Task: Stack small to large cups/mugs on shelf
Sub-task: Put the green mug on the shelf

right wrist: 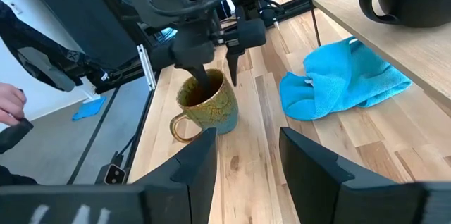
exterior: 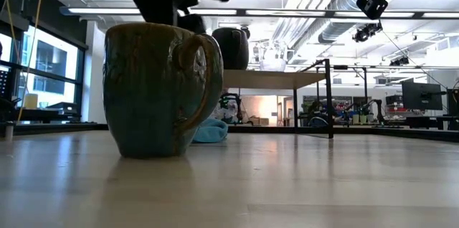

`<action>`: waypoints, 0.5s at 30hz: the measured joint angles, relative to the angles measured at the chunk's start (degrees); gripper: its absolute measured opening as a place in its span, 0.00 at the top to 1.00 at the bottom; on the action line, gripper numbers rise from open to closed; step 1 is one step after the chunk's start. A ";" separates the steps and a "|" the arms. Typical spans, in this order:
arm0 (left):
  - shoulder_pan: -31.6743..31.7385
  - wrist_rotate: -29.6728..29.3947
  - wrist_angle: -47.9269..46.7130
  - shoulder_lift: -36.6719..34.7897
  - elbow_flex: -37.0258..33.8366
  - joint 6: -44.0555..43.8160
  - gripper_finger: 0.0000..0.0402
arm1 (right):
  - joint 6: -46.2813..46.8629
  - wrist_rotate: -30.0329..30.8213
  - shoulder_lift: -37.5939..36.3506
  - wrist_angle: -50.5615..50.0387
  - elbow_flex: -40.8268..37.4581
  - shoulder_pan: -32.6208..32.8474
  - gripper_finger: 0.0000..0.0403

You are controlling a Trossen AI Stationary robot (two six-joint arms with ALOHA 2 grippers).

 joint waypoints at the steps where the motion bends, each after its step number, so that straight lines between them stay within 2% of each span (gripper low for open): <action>1: 0.00 0.59 -0.60 0.00 0.00 -2.41 0.45 | -0.40 0.00 0.00 -0.02 0.00 0.00 0.64; 9: 0.00 3.77 -1.59 0.00 0.00 -24.08 0.46 | -2.47 0.00 0.00 -0.27 0.00 0.00 0.64; 15: 0.00 3.90 -2.84 0.00 0.00 -38.30 0.46 | -2.99 -0.66 0.00 -0.24 0.00 0.00 0.64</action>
